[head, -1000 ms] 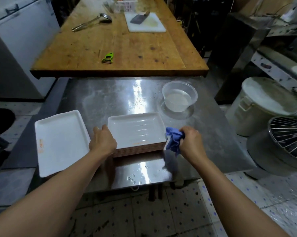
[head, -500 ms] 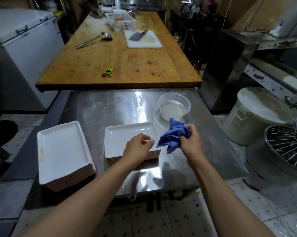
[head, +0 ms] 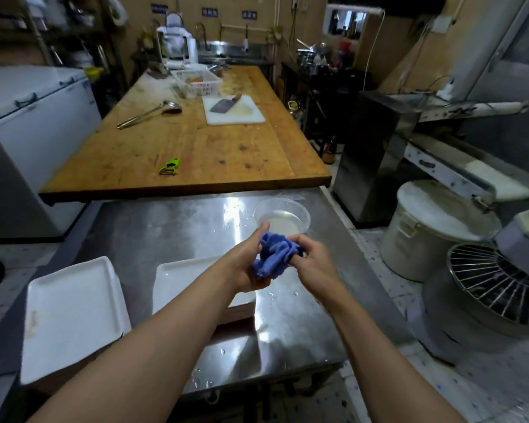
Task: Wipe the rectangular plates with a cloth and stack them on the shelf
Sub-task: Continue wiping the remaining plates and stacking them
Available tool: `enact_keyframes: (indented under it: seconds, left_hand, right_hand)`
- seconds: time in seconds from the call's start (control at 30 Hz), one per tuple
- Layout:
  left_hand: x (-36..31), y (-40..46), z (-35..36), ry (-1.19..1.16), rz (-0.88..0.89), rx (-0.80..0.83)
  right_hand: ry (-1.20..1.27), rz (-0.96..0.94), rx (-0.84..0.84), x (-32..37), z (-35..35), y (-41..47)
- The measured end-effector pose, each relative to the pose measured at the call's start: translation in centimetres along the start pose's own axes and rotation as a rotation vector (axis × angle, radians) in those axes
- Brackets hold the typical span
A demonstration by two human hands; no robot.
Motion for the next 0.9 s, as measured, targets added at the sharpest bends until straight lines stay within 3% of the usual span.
enact_keyframes:
  seconds: [0.17,0.33,0.47,0.6,0.77,0.9]
  left_hand:
    - [-0.9,2.5,0.7,-0.008,0.061,-0.009]
    - [-4.0,5.4,0.4,-0.037,0.066,-0.007]
    - [-5.8,7.4,0.7,0.146,0.098,-0.003]
    - [-6.4,10.1,0.7,0.275,0.224,-0.076]
    - [-6.9,12.3,2.0,0.451,0.461,-0.153]
    - [-7.9,15.0,3.1,0.477,0.470,-0.164]
  right_hand:
    - [0.015,0.020,-0.078,-0.2,-0.9,1.9]
    - [-0.137,-0.054,0.071,-0.1,-0.2,4.4]
    - [-0.328,-0.175,-0.225,0.4,0.1,8.7]
    - [-0.284,0.023,-0.409,-0.2,-0.8,12.1]
    - [-0.215,0.116,-0.376,-0.8,-1.6,15.7]
    - [-0.363,0.068,-0.418,-1.7,-2.7,18.8]
Point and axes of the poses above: each hand's wrist, its own y-axis towards the middle knuckle, its own z-axis out of the palm, x = y × z, the point moved 3 cm from there along y, towards the middle knuckle, and after that the axes turned 7 degrees about z, right-handed, at the moved point
